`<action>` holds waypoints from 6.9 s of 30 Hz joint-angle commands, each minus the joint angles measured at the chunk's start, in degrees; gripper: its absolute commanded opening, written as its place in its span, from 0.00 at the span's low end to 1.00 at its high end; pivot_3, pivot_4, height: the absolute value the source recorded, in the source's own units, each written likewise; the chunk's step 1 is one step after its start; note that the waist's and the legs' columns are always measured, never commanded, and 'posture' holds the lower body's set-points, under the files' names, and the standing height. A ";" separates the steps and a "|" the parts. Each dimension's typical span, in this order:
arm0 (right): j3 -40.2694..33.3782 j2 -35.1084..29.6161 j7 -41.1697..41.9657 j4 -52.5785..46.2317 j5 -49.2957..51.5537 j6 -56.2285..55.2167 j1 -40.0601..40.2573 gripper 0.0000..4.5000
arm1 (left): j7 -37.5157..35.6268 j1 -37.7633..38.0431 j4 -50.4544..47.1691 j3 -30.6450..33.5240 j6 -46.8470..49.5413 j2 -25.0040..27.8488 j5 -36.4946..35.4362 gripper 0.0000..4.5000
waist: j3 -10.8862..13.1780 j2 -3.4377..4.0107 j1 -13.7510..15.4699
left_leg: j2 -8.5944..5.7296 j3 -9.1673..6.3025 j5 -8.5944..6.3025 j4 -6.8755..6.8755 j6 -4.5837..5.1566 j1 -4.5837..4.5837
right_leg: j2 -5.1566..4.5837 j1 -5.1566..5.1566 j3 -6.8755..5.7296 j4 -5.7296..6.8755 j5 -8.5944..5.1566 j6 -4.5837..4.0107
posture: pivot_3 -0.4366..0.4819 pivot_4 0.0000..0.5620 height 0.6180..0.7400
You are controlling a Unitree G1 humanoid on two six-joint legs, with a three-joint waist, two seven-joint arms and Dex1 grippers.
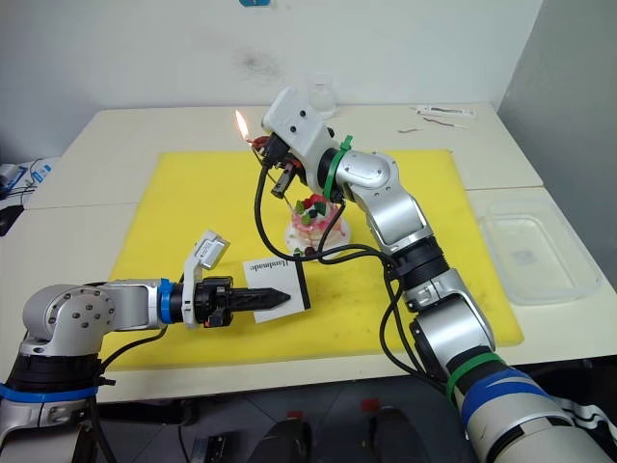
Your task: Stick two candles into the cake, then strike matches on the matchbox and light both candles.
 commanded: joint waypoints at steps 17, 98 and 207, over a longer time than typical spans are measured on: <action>-2.44 -0.83 -1.25 -8.27 1.79 2.96 1.38 0.01 | -1.65 -1.25 -0.69 0.17 -0.72 1.11 0.21 0.00 | 0.00 0.00 0.01 | 0.00 -0.01 0.00 -0.01 0.00 0.00 | 0.00 0.00 0.01 -0.02 0.00 0.00 | 0.48 0.27 1.00; -24.61 -43.94 2.98 9.73 7.93 -1.95 23.36 0.99 | -6.81 -3.81 1.25 -4.18 -3.35 1.46 4.11 0.00 | 0.00 0.01 0.33 | -0.05 0.29 0.01 0.05 0.44 0.04 | 0.25 0.12 0.20 -0.06 0.06 0.12 | 0.48 0.27 1.00; -5.06 -29.05 26.44 -32.76 9.54 3.93 28.69 0.01 | -0.73 -4.98 1.23 -0.24 2.24 -0.87 1.02 0.00 | 0.00 0.03 0.03 | 0.05 0.12 0.11 0.07 0.26 0.08 | 0.11 0.11 0.11 -0.01 0.20 0.04 | 0.48 0.27 1.00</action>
